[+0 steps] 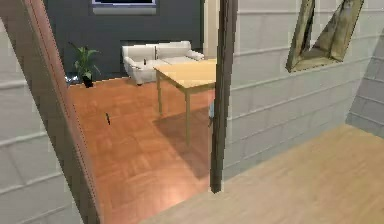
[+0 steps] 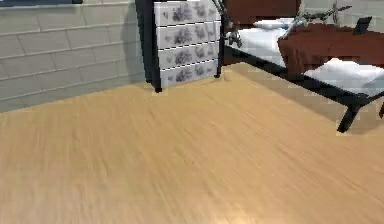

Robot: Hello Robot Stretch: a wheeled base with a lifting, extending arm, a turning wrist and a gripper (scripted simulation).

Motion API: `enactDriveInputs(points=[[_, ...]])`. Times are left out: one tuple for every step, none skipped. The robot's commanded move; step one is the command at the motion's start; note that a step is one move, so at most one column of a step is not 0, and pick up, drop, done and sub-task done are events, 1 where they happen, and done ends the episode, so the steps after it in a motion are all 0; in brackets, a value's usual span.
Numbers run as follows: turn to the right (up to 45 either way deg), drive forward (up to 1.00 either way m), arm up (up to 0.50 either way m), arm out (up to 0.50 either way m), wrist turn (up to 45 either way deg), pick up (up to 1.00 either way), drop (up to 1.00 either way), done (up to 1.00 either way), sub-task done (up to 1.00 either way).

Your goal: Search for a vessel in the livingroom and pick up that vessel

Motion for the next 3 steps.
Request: enactDriveInputs(points=[[-15.0, 0.00, 0.00, 0.00, 0.0, 0.00, 0.00, 0.00, 0.00], [0.0, 1.00, 0.00, 0.00, 0.0, 0.00, 0.00, 0.00, 0.00], [0.0, 1.00, 0.00, 0.00, 0.0, 0.00, 0.00, 0.00, 0.00]])
